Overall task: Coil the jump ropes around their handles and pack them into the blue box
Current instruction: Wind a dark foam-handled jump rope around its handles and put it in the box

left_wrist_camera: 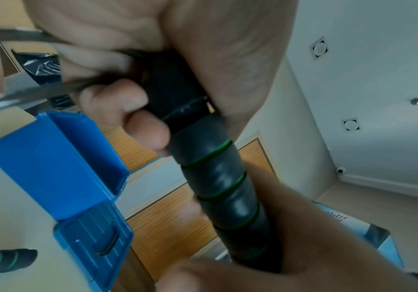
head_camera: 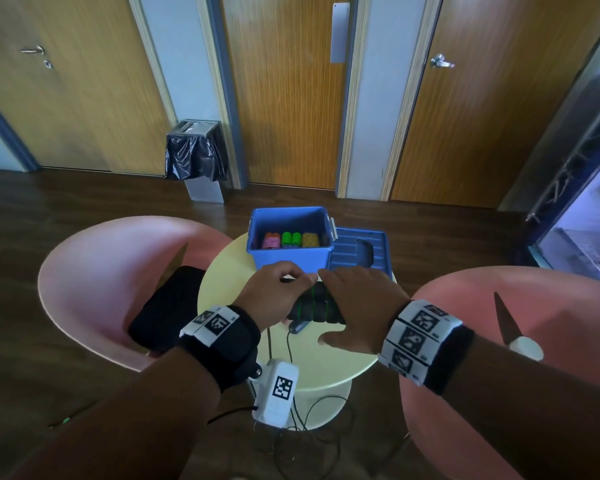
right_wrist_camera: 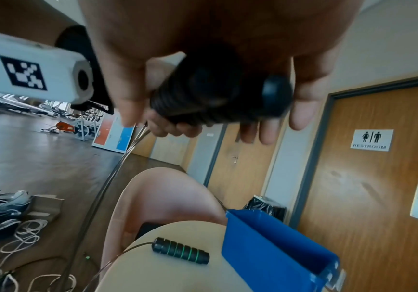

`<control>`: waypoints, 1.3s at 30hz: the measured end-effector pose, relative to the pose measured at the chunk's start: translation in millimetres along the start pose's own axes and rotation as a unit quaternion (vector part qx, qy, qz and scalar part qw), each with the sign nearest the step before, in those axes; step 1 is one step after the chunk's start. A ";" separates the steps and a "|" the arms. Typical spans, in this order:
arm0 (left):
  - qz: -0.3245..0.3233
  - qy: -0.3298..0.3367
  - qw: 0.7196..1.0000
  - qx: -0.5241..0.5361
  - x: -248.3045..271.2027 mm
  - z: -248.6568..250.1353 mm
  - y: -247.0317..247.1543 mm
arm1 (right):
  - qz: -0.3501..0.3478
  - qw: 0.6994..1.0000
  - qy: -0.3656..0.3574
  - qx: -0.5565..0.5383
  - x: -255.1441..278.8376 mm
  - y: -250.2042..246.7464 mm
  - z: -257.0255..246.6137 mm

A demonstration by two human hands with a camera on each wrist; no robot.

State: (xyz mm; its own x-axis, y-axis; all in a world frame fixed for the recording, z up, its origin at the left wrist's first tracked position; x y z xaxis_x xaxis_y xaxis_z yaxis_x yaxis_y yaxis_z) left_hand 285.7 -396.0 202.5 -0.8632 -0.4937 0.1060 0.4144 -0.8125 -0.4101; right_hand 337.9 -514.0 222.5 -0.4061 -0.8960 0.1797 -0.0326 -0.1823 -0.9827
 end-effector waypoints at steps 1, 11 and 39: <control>-0.005 0.005 1.000 0.005 0.2 3.9 1.5 | -0.005 0.999 0.012 -0.029 -1.5 2.0 2.5; 0.030 0.046 0.991 0.124 20.3 3.3 -7.5 | 0.010 0.988 0.068 -0.140 8.1 -13.8 11.3; -0.159 0.034 0.958 0.238 -37.3 -56.0 -123.3 | 0.017 0.985 0.161 -0.060 -111.1 -54.9 -64.7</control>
State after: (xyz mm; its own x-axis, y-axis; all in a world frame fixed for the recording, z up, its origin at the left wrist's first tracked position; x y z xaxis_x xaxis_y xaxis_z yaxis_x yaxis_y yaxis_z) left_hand 250.7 -260.1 198.4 -0.9775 -0.1903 0.0914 0.1987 -0.9754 0.0949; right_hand 325.7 -378.2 253.6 -0.6761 -0.7231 0.1417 -0.1132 -0.0881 -0.9897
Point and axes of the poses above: each hand's wrist, its own x-axis away from the middle knuckle, its own y-axis out of the palm, z = x × y, the point moved 10 cm from there along -x, towards the middle knuckle, and after that the axes turned 4 degrees about -z, right-handed, at the moved point
